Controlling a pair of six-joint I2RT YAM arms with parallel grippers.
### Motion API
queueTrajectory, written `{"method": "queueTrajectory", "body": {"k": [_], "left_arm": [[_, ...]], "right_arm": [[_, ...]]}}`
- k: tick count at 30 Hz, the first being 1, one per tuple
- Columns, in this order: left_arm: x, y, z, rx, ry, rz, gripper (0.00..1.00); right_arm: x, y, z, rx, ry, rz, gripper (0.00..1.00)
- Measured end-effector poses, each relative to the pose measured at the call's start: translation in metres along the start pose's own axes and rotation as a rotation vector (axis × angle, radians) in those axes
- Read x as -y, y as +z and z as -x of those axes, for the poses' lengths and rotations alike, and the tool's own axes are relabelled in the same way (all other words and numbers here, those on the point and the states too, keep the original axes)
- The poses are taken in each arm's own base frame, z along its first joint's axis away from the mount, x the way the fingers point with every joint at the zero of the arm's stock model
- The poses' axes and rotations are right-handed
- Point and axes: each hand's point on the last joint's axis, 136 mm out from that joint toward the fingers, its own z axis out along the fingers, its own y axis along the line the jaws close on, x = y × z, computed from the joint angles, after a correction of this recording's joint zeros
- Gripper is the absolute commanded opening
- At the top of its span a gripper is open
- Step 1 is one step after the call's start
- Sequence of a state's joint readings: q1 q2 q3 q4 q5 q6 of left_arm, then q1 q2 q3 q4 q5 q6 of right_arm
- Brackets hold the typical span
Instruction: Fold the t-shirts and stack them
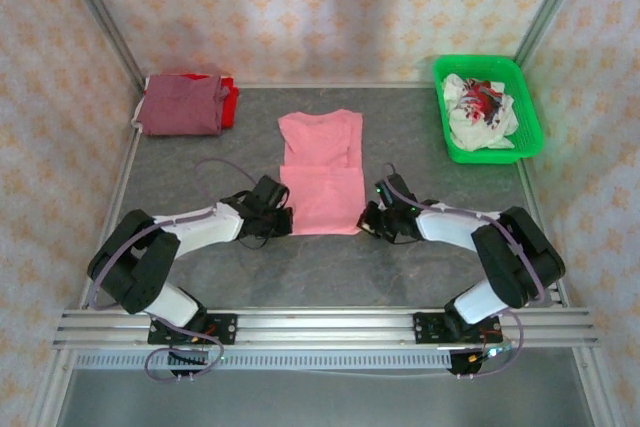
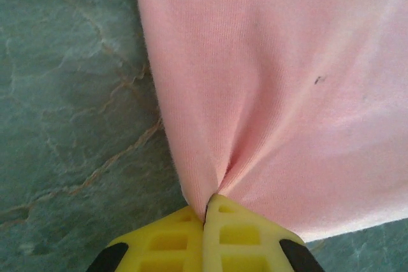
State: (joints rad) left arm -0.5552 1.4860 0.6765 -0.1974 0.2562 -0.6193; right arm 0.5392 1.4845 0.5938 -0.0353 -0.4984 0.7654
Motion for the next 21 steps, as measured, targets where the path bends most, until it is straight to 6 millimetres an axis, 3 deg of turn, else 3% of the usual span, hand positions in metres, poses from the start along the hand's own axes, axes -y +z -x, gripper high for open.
{"method": "queueTrajectory", "body": {"k": [4, 8, 11, 14, 18, 21], "left_arm": [[-0.001, -0.012, -0.018, -0.009, 0.036, -0.02, 0.0], [0.004, -0.034, -0.047, -0.027, 0.094, -0.052, 0.0], [0.009, -0.053, -0.062, -0.02, 0.103, -0.093, 0.0], [0.011, -0.072, -0.069, 0.006, 0.087, -0.145, 0.0], [0.01, -0.083, -0.07, 0.009, 0.074, -0.149, 0.0], [0.018, -0.094, -0.056, 0.013, 0.055, -0.147, 0.0]], "right_arm": [[0.004, -0.008, -0.027, -0.028, -0.041, 0.018, 0.0], [0.009, -0.018, -0.064, -0.07, -0.076, 0.051, 0.0], [0.014, -0.031, -0.08, -0.073, -0.059, 0.083, 0.0], [0.008, -0.045, -0.083, -0.053, -0.048, 0.12, 0.0], [-0.008, -0.063, -0.072, 0.008, -0.047, 0.134, 0.0], [-0.033, -0.082, -0.054, 0.076, -0.056, 0.142, 0.0]]}}
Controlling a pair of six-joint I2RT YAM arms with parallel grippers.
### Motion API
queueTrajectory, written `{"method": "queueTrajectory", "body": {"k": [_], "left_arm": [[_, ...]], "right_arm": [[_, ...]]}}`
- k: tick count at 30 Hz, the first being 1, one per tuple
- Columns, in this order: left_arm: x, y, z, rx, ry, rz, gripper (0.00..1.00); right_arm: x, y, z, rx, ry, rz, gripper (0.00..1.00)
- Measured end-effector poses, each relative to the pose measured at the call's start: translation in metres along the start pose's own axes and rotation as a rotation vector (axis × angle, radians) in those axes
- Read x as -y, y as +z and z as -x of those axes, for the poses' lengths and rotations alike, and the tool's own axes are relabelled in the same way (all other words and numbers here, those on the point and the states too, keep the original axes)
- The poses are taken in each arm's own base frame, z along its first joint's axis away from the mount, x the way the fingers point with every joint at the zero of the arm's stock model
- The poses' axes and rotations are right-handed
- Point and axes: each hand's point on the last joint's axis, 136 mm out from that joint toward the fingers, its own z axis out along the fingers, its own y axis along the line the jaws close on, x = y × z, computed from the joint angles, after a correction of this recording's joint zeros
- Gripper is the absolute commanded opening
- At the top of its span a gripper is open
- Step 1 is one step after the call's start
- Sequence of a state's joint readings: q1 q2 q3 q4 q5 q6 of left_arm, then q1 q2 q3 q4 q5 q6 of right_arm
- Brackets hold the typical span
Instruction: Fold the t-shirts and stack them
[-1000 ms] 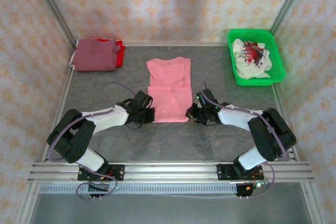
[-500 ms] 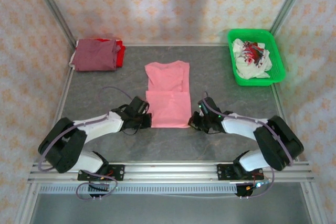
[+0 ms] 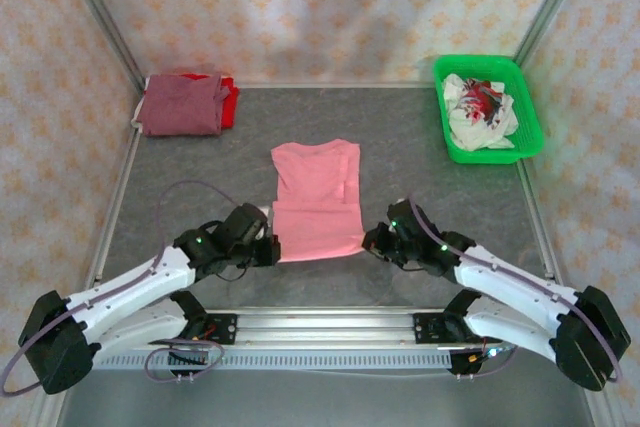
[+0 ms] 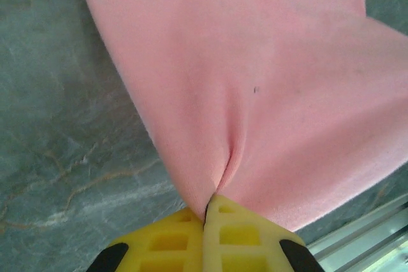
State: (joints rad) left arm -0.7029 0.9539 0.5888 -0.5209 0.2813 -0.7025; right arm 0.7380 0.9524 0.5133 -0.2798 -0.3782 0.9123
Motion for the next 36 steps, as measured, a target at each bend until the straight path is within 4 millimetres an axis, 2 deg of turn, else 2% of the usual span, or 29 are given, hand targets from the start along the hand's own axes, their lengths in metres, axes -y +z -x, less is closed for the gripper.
{"method": "queueTrajectory", "body": {"k": [6, 10, 16, 23, 30, 34, 35, 36], "left_arm": [[0.016, -0.04, 0.076, 0.157, -0.096, -0.063, 0.0], [0.016, -0.052, 0.12, 0.199, -0.121, -0.056, 0.0], [0.008, -0.039, 0.163, 0.171, -0.115, -0.016, 0.0], [-0.002, -0.018, 0.195, 0.128, -0.089, 0.005, 0.0], [0.01, -0.013, 0.222, 0.12, -0.046, -0.018, 0.0], [0.01, -0.004, 0.247, 0.126, -0.038, -0.015, 0.0], [0.008, 0.0, 0.253, 0.124, -0.036, -0.012, 0.0], [0.006, 0.005, 0.258, 0.118, -0.036, -0.006, 0.03]], "right_arm": [[-0.065, -0.024, 0.062, 0.143, -0.05, 0.038, 0.0], [-0.086, -0.019, 0.1, 0.191, -0.078, 0.012, 0.0], [-0.084, 0.0, 0.141, 0.219, -0.085, -0.053, 0.0], [-0.084, 0.013, 0.164, 0.23, -0.088, -0.08, 0.0], [-0.084, 0.011, 0.184, 0.263, -0.068, -0.087, 0.0], [-0.083, 0.018, 0.208, 0.285, -0.053, -0.094, 0.0], [-0.081, 0.023, 0.216, 0.286, -0.048, -0.099, 0.06], [-0.081, 0.027, 0.222, 0.287, -0.046, -0.102, 0.19]]}}
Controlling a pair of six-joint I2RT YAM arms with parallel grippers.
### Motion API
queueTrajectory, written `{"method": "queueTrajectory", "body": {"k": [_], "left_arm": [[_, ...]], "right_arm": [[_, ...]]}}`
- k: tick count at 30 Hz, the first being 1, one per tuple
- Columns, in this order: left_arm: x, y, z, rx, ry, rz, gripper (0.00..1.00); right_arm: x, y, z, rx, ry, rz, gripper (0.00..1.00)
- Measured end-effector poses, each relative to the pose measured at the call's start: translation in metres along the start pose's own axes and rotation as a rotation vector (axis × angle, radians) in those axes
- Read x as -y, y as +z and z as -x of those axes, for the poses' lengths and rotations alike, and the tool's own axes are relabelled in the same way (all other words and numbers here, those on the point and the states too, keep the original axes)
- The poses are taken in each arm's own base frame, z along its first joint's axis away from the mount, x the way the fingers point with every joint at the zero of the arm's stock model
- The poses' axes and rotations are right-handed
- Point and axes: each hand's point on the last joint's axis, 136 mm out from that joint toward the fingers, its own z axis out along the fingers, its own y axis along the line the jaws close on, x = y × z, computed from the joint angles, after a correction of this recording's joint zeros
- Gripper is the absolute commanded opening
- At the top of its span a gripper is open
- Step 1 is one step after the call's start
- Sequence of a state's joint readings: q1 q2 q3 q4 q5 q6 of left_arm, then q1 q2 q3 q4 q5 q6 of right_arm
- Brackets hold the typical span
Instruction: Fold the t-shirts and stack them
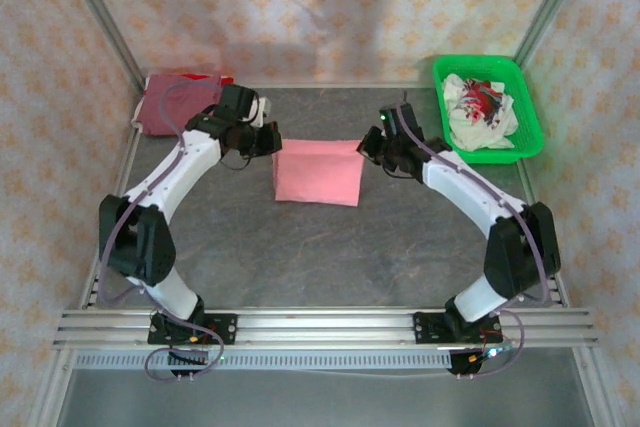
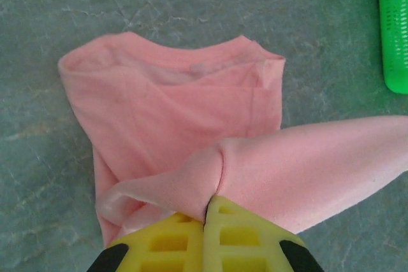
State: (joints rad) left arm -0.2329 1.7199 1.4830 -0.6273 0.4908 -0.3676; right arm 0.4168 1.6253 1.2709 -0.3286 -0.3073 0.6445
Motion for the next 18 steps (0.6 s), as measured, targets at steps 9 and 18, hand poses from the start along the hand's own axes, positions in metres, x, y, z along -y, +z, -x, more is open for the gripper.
{"method": "queueTrajectory", "body": {"k": [9, 18], "left_arm": [[-0.053, 0.078, 0.055, -0.032, -0.034, 0.163, 0.57], [-0.031, 0.034, -0.015, 0.007, 0.066, 0.184, 0.5]], "right_arm": [[0.011, 0.063, 0.051, 0.005, 0.006, -0.039, 0.45], [0.0, 0.03, -0.024, -0.078, -0.108, 0.041, 0.17]]}}
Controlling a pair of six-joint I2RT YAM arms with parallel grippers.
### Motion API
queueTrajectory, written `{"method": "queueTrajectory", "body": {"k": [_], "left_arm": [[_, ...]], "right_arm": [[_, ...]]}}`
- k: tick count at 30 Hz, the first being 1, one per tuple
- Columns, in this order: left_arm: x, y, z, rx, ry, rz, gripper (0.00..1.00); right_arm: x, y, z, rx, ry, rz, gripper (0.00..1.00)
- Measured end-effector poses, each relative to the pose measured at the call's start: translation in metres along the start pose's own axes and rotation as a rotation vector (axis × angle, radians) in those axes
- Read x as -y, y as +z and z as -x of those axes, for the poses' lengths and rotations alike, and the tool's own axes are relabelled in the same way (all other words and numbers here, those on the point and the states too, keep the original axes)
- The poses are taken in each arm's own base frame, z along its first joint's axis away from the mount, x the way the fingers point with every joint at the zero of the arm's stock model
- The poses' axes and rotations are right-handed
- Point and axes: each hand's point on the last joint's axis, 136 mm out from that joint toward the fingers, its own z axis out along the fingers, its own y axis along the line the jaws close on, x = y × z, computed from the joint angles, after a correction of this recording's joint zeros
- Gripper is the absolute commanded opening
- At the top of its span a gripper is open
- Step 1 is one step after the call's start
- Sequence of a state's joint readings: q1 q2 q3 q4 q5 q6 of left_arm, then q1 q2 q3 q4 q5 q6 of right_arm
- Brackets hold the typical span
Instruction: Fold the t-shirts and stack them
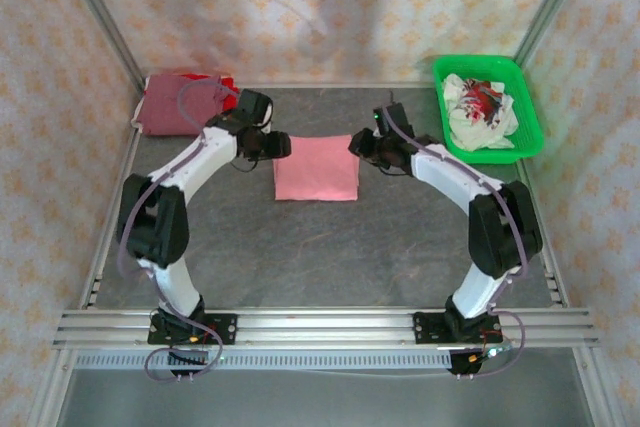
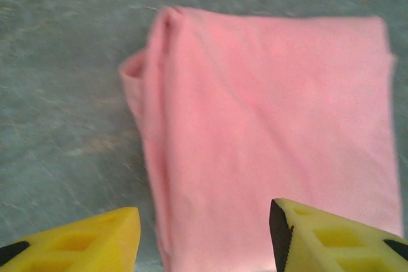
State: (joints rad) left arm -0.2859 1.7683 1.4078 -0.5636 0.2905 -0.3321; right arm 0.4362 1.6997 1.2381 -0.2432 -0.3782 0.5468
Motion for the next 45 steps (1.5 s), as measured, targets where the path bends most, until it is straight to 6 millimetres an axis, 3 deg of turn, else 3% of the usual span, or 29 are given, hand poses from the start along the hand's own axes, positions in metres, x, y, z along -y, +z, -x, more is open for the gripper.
{"method": "queueTrajectory", "body": {"k": [3, 5, 9, 13, 18, 21, 24, 27, 29, 33, 37, 41, 45], "left_arm": [[0.011, 0.007, -0.006, 0.026, 0.017, -0.045, 0.48], [0.008, 0.029, -0.008, 0.016, 0.011, -0.049, 0.43], [-0.004, 0.072, -0.027, -0.039, -0.004, -0.034, 0.42], [-0.014, 0.094, -0.052, -0.067, -0.026, -0.027, 0.4], [-0.008, 0.092, -0.056, 0.01, -0.038, -0.066, 0.38], [-0.007, 0.084, -0.074, 0.017, -0.047, -0.077, 0.37], [-0.008, 0.069, -0.098, 0.009, -0.067, -0.087, 0.36], [-0.013, 0.048, -0.122, -0.012, -0.108, -0.091, 0.45], [-0.014, 0.03, -0.125, -0.009, -0.129, -0.09, 0.48], [-0.01, 0.001, -0.102, 0.053, -0.156, -0.105, 0.59], [-0.018, -0.009, -0.079, 0.089, -0.207, -0.092, 0.63], [-0.025, 0.003, -0.081, 0.037, -0.217, -0.059, 0.66], [-0.03, 0.022, -0.097, -0.041, -0.208, -0.032, 0.67]], "right_arm": [[-0.022, 0.013, -0.017, -0.051, -0.034, 0.071, 0.13], [-0.025, 0.032, -0.025, -0.084, -0.037, 0.097, 0.1], [-0.002, 0.074, -0.045, -0.157, -0.004, 0.063, 0.09], [0.019, 0.098, -0.062, -0.203, 0.024, 0.026, 0.07], [0.027, 0.099, -0.072, -0.183, 0.032, 0.06, 0.06], [0.031, 0.089, -0.083, -0.179, 0.036, 0.079, 0.05], [0.032, 0.074, -0.107, -0.202, 0.028, 0.085, 0.06], [0.03, 0.056, -0.137, -0.247, 0.021, 0.085, 0.16], [0.027, 0.041, -0.146, -0.262, 0.025, 0.082, 0.22], [0.021, 0.016, -0.124, -0.187, 0.036, 0.057, 0.41], [0.024, 0.002, -0.082, -0.07, 0.058, -0.002, 0.47], [0.045, 0.002, -0.066, -0.041, 0.093, -0.083, 0.49], [0.061, 0.013, -0.076, -0.081, 0.106, -0.137, 0.49]]}}
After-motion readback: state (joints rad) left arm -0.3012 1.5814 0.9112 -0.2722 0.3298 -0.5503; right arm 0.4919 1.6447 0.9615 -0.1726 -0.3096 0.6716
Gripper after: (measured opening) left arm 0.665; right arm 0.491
